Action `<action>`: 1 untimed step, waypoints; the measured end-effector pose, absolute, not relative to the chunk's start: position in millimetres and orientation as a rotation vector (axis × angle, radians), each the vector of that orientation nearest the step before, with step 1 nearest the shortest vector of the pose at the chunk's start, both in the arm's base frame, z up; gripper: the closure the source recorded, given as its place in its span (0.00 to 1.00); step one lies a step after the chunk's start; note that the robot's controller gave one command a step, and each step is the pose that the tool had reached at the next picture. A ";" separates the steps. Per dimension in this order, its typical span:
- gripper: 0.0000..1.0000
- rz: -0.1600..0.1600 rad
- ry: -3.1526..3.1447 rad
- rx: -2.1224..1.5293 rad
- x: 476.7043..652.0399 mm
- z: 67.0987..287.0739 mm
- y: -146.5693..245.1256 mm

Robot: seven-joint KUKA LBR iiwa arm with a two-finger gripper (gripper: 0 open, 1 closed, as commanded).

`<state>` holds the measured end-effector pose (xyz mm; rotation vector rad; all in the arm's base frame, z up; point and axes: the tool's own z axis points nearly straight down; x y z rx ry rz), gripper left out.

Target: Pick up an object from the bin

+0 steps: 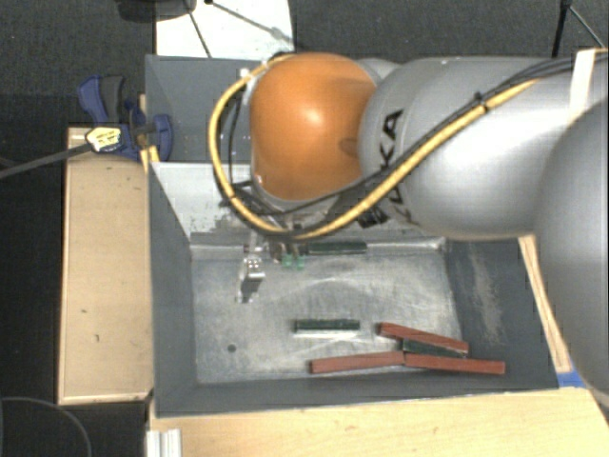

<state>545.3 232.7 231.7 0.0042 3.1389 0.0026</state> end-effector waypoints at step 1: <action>0.00 0.002 3.129 -0.236 533.1 186.6 201.6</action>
Offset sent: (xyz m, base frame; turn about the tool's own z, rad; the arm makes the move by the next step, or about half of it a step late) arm -0.0481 -0.0848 -0.0717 -0.1480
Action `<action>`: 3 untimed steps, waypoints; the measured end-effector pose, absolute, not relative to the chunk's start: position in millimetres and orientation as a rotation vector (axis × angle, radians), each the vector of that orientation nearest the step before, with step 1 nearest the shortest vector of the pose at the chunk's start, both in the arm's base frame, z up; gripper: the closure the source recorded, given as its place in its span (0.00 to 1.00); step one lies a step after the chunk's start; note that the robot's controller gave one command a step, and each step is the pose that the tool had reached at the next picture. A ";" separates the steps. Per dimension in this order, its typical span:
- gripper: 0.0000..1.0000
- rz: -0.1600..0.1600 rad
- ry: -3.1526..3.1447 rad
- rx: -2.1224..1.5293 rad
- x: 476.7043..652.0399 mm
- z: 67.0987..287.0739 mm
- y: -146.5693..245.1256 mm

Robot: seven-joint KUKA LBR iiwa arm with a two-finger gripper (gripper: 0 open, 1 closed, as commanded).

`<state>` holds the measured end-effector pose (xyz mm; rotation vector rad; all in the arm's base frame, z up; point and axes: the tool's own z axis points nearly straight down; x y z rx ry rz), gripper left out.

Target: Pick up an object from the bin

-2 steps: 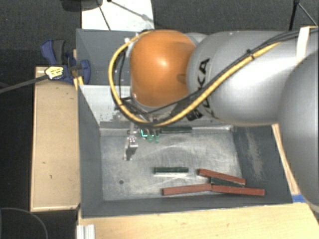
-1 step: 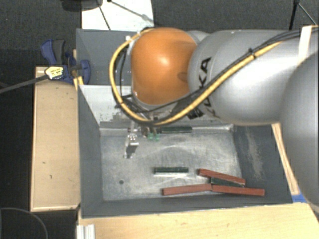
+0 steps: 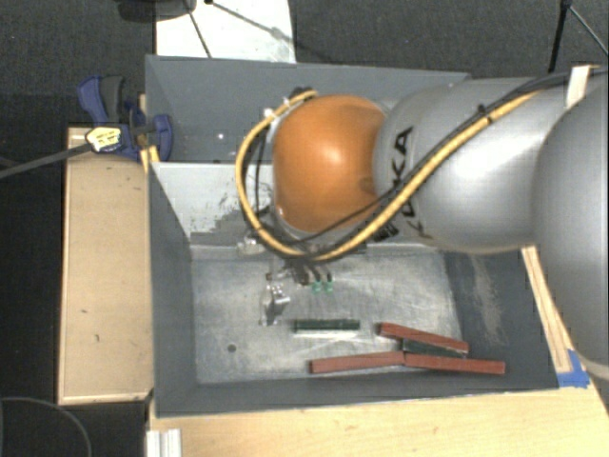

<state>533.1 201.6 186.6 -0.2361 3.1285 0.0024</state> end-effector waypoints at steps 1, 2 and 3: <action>0.00 0.001 3.132 -0.225 498.7 161.5 148.6; 0.00 0.002 3.103 -0.466 533.2 160.7 120.7; 0.00 0.001 3.130 -0.183 502.2 90.8 88.1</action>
Offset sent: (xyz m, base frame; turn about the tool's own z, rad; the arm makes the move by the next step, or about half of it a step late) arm 0.0011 -0.0835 -0.0266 -0.1471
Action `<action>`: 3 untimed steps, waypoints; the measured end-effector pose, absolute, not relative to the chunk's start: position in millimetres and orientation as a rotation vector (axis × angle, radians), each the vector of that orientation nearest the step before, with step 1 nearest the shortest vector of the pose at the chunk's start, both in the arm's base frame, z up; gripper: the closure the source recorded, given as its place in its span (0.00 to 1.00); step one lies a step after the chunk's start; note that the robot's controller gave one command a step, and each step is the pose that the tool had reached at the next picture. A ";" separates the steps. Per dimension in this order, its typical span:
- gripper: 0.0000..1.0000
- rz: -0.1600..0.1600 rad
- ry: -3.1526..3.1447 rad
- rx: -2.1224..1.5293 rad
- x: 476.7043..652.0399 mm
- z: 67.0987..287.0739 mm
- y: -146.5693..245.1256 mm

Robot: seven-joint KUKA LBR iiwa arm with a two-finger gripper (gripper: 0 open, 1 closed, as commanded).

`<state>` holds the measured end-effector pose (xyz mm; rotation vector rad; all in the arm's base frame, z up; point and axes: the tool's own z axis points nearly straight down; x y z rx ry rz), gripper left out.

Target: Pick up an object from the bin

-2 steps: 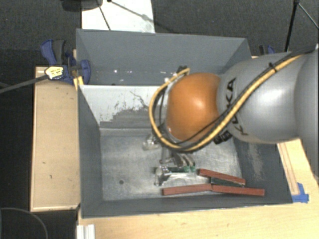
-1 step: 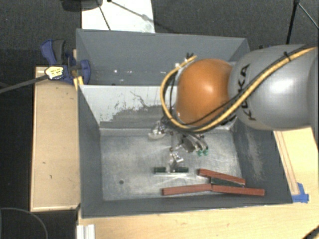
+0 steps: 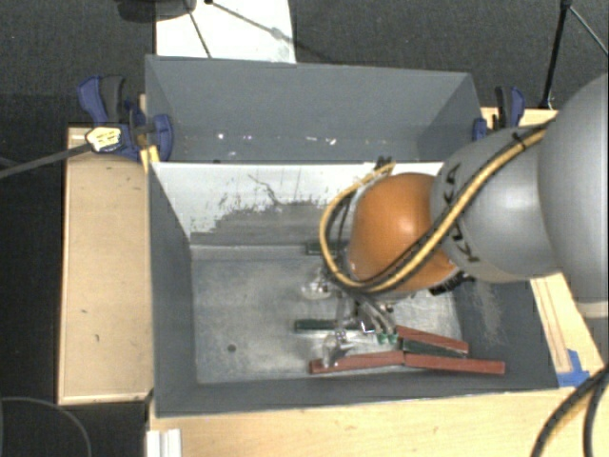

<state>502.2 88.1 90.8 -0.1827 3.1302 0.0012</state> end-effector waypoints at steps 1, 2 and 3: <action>1.00 0.010 3.059 -0.631 522.4 75.9 76.5; 1.00 0.010 3.060 -0.630 522.4 76.0 76.5; 1.00 0.008 3.067 -0.632 520.8 79.1 75.9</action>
Offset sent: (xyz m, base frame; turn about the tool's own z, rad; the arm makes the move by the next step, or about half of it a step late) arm 0.0000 0.0000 0.0000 0.0000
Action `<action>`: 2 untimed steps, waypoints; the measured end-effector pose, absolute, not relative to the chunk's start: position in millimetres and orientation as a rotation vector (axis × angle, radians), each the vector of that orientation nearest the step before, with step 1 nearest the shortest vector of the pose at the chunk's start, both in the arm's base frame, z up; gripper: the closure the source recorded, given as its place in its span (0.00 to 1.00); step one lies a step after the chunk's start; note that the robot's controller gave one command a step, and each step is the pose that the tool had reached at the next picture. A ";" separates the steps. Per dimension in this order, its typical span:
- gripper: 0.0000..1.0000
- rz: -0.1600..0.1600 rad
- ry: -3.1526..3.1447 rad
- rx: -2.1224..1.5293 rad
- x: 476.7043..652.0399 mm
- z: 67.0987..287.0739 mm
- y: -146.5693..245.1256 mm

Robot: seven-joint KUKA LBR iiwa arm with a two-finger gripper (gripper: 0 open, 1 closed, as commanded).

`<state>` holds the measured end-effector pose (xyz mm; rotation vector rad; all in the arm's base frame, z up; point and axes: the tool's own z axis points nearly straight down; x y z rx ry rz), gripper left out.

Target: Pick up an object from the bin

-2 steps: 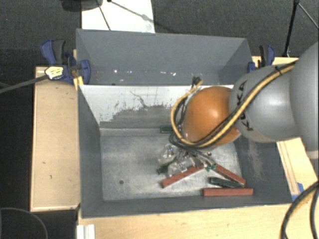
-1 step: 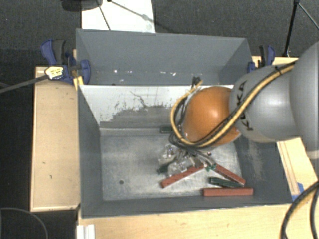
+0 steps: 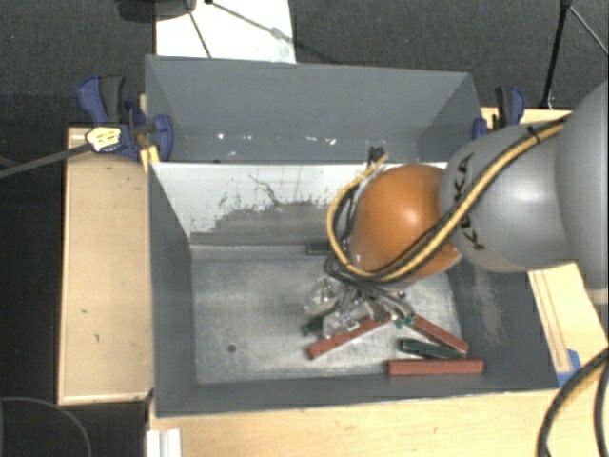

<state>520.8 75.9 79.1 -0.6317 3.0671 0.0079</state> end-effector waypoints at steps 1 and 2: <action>1.00 0.003 3.079 -0.630 518.8 93.0 74.6; 1.00 0.001 3.075 -0.627 520.4 106.4 74.8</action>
Offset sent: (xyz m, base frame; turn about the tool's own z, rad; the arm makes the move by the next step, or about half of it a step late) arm 0.0000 0.0000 0.0442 0.0000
